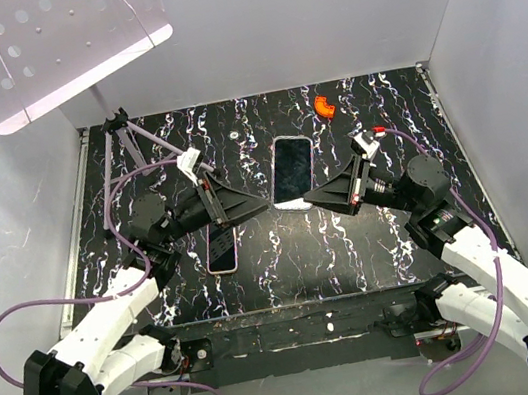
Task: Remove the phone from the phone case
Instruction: Remove the phone case from the phone.
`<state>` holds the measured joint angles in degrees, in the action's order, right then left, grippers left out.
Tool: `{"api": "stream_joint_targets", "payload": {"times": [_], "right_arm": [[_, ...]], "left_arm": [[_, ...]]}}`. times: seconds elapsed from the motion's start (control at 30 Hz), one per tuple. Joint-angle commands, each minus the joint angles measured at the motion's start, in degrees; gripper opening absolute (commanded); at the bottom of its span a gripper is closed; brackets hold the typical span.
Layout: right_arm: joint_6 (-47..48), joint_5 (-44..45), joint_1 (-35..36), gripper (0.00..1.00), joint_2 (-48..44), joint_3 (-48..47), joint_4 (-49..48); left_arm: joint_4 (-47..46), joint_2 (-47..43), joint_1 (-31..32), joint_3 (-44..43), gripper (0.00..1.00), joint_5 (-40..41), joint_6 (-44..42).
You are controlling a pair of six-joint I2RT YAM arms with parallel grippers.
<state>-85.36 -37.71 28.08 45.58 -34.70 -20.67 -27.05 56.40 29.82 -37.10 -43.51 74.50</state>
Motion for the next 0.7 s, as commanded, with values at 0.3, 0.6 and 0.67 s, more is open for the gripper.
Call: {"api": "stream_joint_targets", "payload": {"times": [0.3, 0.6, 0.67], "right_arm": [[-3.4, 0.6, -0.3, 0.01, -1.0, -0.8, -10.9], [-5.3, 0.0, -0.3, 0.01, -1.1, 0.2, -13.3], [-5.3, -0.1, -0.3, 0.01, -1.2, 0.5, -13.3]], "left_arm": [[-2.0, 1.4, 3.6, -2.2, 0.47, -0.4, -0.8], [-0.8, 3.3, 4.4, -3.7, 0.38, 0.8, -1.4], [-0.1, 4.2, 4.5, -4.5, 0.36, 1.1, -1.5]]}}
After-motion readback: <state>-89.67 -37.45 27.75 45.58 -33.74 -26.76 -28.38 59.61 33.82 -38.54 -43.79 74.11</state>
